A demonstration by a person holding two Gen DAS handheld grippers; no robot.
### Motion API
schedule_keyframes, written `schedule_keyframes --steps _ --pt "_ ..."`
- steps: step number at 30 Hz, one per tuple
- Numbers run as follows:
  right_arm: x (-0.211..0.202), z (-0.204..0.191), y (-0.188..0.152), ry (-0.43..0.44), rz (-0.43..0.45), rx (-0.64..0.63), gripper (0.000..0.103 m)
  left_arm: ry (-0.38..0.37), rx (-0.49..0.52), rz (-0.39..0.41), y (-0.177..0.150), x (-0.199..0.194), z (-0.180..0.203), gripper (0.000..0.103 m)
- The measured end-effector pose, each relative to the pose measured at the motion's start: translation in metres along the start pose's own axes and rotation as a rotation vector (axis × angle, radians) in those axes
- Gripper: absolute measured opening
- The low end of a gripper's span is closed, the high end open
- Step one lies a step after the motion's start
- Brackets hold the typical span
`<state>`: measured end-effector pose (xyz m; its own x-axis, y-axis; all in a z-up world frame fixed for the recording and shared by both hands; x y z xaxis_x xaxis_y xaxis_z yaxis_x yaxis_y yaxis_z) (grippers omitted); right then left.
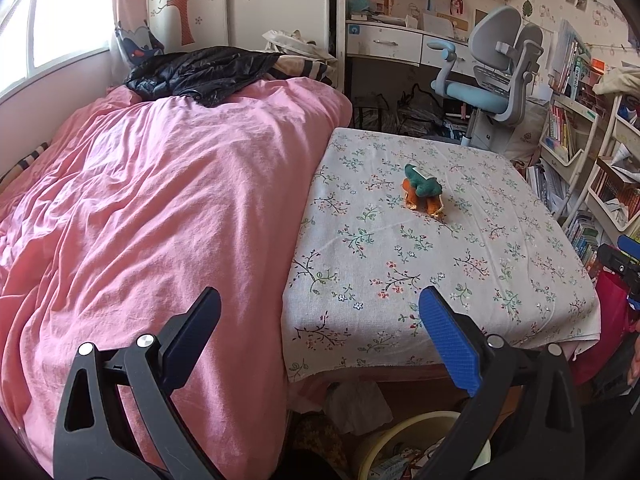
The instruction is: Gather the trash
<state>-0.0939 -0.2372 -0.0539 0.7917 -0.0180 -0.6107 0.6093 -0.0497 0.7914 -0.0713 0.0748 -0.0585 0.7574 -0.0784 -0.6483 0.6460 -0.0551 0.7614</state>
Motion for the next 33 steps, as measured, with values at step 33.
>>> schedule_keyframes --steps 33 --pt "0.0054 -0.0069 -0.0029 0.021 -0.007 -0.022 0.095 0.013 -0.024 -0.013 -0.0035 0.0051 -0.0073 0.096"
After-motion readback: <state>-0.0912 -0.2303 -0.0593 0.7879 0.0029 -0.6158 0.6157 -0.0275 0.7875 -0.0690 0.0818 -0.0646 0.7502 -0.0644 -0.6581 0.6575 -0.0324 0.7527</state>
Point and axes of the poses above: each gripper's, at about its wrist camera, not at the fingertips, and x roughly the way its jaws point, z to its right, y to its top, the point moved 3 cm from there along x, roughly the way its jaws point, and after that the axes turned 1 degree about z, right-handed, at the moved point
